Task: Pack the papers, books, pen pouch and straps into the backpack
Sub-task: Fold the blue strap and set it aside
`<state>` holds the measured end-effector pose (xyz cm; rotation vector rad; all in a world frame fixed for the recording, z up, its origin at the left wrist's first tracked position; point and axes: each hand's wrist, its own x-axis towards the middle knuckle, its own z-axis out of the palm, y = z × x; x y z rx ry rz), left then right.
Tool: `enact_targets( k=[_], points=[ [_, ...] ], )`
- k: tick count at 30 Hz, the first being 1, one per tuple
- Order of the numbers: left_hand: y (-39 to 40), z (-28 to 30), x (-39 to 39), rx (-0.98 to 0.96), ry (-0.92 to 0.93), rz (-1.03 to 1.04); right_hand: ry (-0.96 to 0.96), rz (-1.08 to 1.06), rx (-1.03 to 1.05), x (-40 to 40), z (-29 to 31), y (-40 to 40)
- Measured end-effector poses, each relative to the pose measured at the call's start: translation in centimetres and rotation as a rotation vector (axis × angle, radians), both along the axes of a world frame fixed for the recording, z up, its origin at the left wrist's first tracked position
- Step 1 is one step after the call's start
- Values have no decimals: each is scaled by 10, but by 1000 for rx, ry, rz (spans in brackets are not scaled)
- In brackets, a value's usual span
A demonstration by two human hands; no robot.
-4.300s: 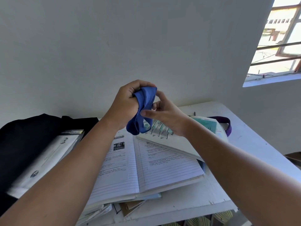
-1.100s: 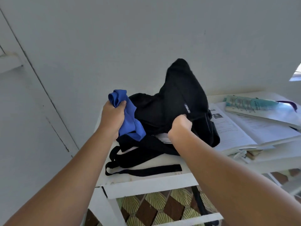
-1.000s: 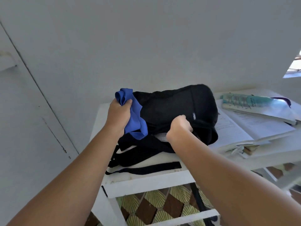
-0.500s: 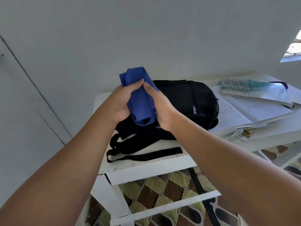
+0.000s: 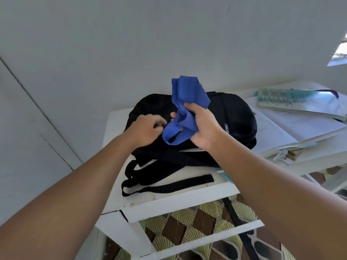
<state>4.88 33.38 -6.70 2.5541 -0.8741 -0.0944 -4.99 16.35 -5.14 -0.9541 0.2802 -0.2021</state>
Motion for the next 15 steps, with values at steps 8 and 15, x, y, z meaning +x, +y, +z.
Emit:
enact_targets(
  k=[8,15],
  points=[
    [-22,-11,-5,465,-359,-58,-13,114,126,-3,10,3],
    [-15,22,23,-510,217,208,157,350,24,-21,-15,13]
  ],
)
